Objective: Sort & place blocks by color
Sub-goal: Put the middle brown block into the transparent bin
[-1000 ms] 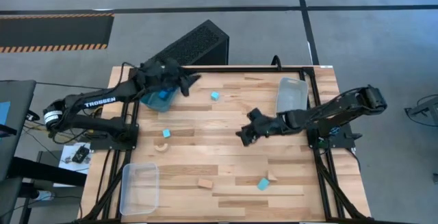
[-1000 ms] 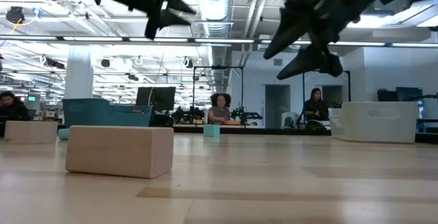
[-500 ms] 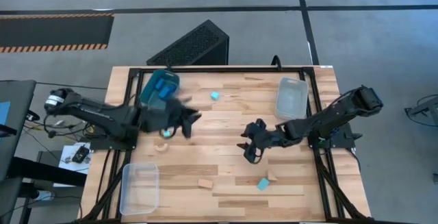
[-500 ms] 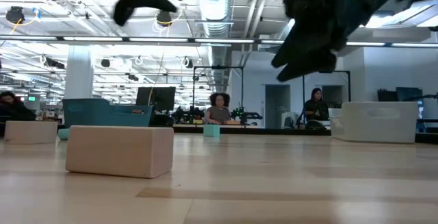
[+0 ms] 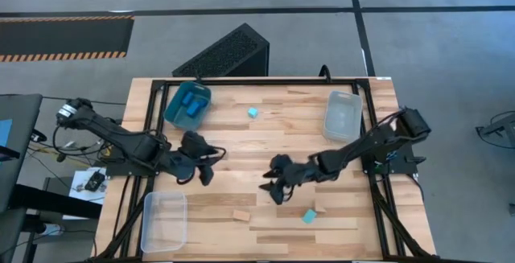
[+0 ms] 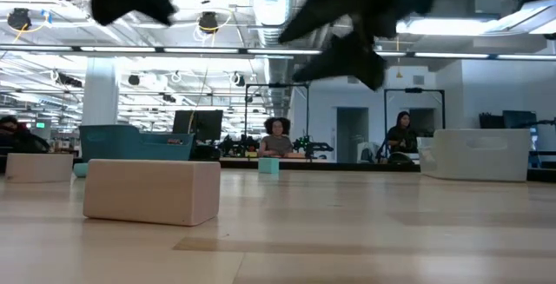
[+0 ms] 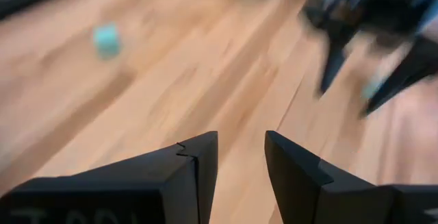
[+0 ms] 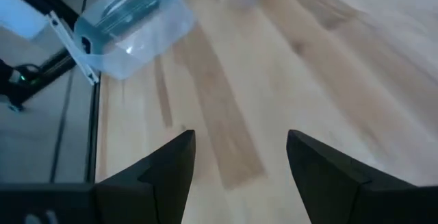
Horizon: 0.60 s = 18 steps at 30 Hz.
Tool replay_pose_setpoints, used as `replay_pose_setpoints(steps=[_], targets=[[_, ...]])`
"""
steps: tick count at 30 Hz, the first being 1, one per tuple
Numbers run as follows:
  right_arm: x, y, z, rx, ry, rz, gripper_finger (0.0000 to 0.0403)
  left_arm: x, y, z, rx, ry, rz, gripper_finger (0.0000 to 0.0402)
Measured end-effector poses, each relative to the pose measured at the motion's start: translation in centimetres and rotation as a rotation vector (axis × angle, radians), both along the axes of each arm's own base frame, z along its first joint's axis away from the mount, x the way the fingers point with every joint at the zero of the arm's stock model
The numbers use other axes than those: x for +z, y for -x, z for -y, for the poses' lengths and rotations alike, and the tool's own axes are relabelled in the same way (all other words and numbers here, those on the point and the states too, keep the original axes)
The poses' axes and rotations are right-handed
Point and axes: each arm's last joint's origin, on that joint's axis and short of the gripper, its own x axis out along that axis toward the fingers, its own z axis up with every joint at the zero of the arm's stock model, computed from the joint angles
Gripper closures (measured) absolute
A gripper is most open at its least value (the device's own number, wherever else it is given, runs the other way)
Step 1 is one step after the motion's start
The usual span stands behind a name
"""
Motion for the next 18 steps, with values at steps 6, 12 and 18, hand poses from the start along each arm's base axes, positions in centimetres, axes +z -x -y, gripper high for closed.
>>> replay_pose_setpoints(steps=[6,12,18], targets=[[0.6,-4.0,-4.1,0.029,0.102,-0.088,0.0148,0.1,1.9,0.9,-0.052,0.05,-0.183,0.0295],[-0.8,-7.0,-7.9,0.03,0.086,-0.18,0.0148,-0.3,2.1,2.0,-0.07,0.035,-0.183,0.0295],[-2.7,-9.1,-10.8,-0.047,0.062,-0.156,0.0148,-0.8,3.4,2.6,-0.167,0.077,-0.333,0.0295]])
